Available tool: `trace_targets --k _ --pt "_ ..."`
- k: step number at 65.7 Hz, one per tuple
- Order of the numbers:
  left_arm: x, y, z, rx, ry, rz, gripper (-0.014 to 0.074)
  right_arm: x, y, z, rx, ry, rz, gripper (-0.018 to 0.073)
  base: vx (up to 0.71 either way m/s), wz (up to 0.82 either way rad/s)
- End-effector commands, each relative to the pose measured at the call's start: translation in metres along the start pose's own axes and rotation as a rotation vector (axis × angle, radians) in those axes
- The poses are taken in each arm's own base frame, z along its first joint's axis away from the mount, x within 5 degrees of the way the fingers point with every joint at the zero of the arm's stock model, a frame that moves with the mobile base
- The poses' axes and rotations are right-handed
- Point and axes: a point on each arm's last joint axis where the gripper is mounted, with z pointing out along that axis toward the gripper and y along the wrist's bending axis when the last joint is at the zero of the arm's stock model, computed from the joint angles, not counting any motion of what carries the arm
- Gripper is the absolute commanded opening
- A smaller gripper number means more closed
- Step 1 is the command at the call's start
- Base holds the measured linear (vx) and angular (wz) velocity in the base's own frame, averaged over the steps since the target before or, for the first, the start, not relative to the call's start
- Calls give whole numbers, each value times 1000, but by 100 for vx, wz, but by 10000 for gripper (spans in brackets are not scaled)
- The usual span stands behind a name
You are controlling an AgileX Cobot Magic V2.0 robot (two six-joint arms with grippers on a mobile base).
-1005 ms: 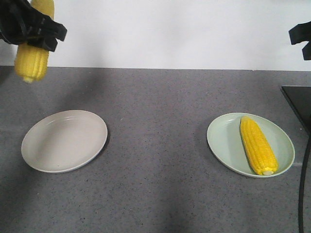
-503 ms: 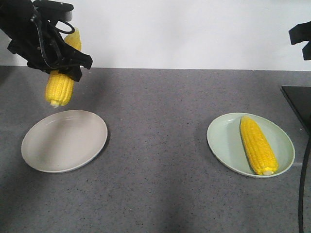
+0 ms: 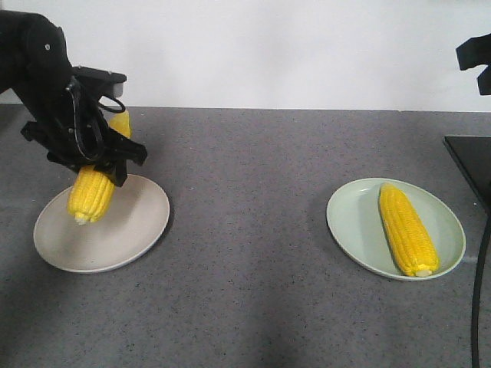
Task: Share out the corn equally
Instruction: 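Lower the left gripper's corn cob onto the cream plate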
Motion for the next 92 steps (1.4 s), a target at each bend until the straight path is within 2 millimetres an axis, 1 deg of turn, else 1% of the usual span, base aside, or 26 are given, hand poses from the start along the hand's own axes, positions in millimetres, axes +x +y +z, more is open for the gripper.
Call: trace_targets --k 1,8,20,30,43,78,92 --pt "7 1 -16 0 -40 -16 248 -5 1 -19 7 -97 -1 -9 0 0" --pt "13 3 -6 8 0 -40 248 -5 1 -19 7 -97 -1 -9 0 0" --pt "16 10 6 21 40 -111 248 -5 1 -19 7 -97 -1 -9 0 0" --pt "15 10 9 84 45 -149 248 -5 1 -19 7 -97 -1 -9 0 0" --pt "14 10 16 89 60 -152 250 -5 1 -19 7 -97 -1 -9 0 0" --pt "14 11 16 71 61 -144 313 -5 1 -19 7 -97 -1 -9 0 0" --pt "14 11 16 71 61 -144 317 -5 1 -19 7 -97 -1 -9 0 0"
